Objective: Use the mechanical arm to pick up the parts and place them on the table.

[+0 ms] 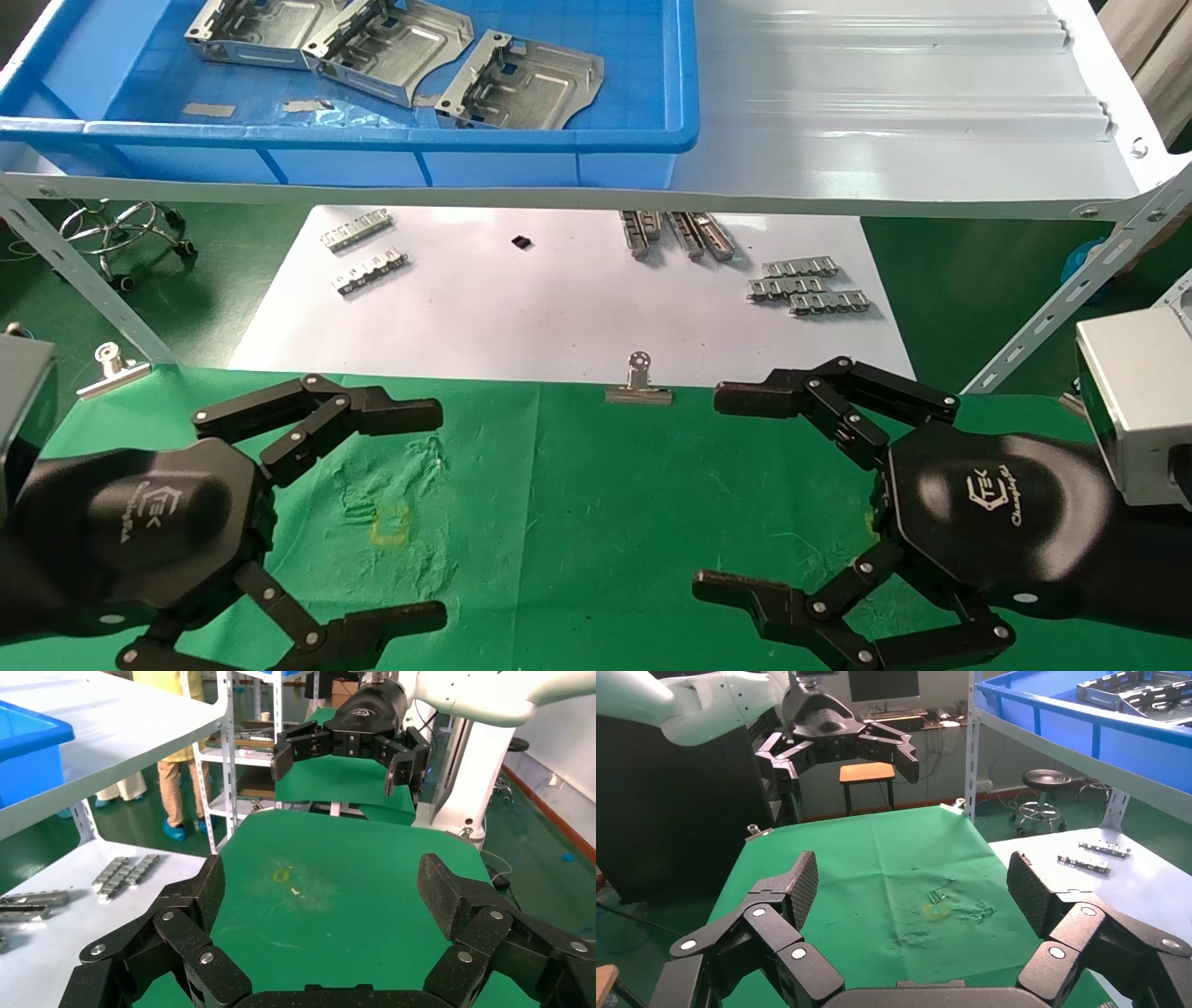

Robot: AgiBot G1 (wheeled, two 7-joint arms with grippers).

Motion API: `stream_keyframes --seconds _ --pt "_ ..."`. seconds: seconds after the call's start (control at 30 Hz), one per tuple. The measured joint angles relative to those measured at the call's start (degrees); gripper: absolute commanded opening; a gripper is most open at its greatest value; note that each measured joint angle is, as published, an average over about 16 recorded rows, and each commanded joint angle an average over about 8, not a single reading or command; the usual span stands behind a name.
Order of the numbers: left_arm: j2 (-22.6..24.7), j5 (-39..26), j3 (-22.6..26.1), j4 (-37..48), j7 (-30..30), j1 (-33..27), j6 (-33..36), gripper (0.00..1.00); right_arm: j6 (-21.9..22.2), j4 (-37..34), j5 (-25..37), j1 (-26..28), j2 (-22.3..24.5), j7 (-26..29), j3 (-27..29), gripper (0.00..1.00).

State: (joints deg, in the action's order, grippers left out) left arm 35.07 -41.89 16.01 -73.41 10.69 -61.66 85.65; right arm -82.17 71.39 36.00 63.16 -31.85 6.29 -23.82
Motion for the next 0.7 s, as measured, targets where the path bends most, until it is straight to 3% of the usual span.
stream_keyframes --seconds 0.2,0.23,0.27,0.7 --pt "0.04 -0.03 -0.01 0.07 0.0 -0.01 -0.14 1.0 0.0 0.0 0.0 0.0 0.0 0.0 0.0 0.16" --pt "0.09 -0.05 -0.02 0.12 -0.01 -0.02 -0.24 1.0 0.0 0.0 0.0 0.0 0.0 0.0 0.0 0.05" --pt "0.16 -0.08 -0.02 0.18 -0.03 -0.04 -0.37 1.0 0.0 0.0 0.0 0.0 0.0 0.0 0.0 0.0" --pt "4.61 -2.47 0.41 3.3 -0.22 -3.6 -6.57 1.0 0.0 0.0 0.0 0.0 0.0 0.0 0.0 0.0"
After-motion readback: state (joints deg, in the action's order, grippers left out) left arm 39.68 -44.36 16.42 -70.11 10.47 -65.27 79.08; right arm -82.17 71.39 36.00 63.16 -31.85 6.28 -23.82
